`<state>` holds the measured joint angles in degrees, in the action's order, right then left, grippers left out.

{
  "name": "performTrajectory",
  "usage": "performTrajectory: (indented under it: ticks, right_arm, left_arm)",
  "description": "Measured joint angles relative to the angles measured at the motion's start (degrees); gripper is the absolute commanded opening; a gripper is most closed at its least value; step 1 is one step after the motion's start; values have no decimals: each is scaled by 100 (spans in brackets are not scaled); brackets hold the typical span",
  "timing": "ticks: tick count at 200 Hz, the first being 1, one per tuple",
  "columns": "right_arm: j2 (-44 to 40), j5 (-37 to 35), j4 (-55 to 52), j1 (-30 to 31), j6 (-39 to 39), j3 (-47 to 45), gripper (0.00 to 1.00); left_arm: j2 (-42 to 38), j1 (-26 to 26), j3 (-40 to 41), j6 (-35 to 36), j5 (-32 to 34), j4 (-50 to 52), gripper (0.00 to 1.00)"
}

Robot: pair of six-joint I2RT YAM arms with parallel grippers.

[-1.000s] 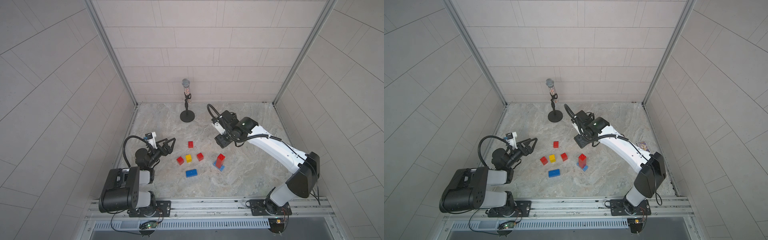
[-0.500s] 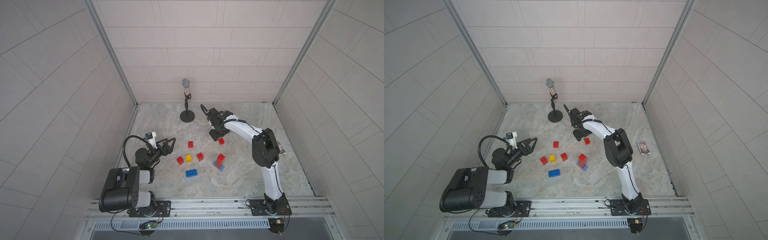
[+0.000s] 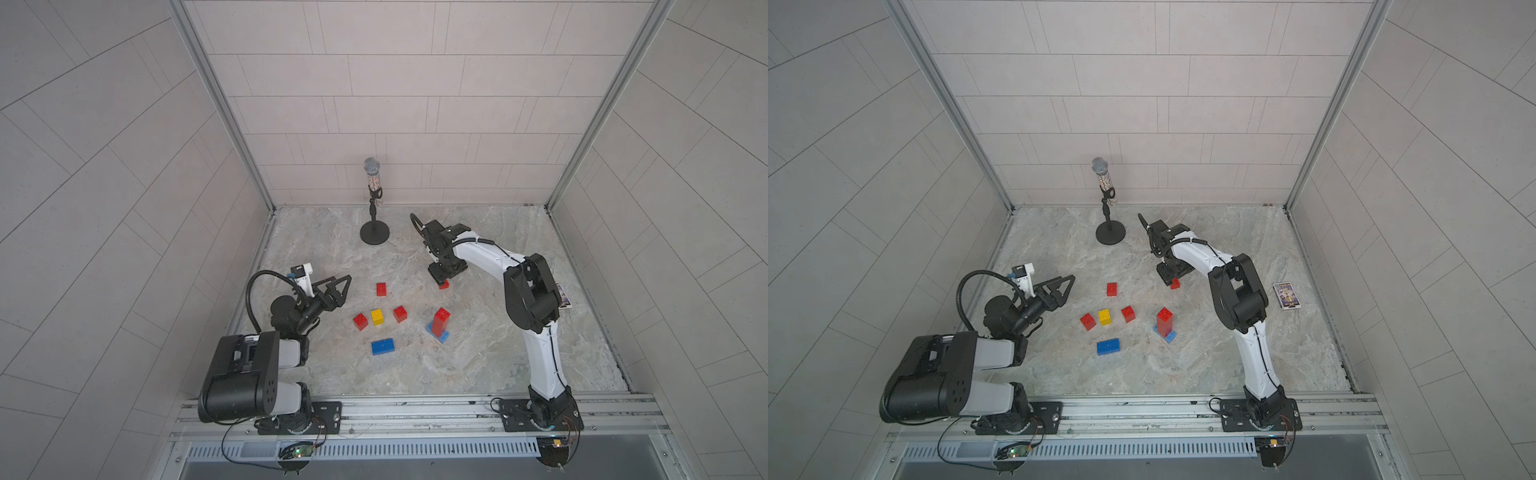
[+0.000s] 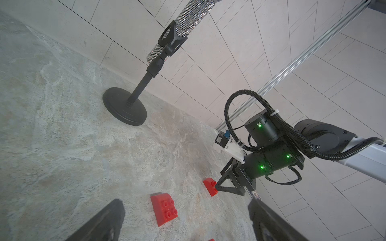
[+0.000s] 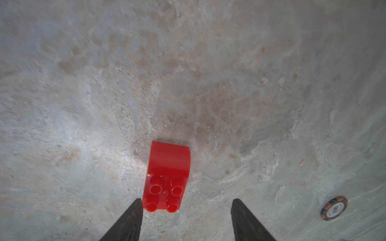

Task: Assemble the number 1 with lego
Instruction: Pick up the lego brick from the center of the board.

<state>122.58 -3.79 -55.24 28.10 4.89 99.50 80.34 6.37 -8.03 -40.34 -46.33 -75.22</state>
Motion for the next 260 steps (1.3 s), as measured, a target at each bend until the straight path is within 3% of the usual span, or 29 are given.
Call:
performTrajectory:
  ticks: [59, 174, 207, 260]
  right_arm:
    - [59, 350, 267, -15, -22, -278, 59]
    - [28, 514, 472, -90, -42, -483, 22]
    - [-660, 485, 356, -31, -39, -896, 16]
    - [-2704, 457, -70, 490, 90, -1333, 12]
  left_arm:
    - [48, 0, -2, -17, -2, 0, 100]
    - [70, 28, -11, -17, -9, 0, 100]
    - [70, 31, -11, -17, -11, 0, 100]
    - [-11, 33, -7, -15, 2, 0, 100]
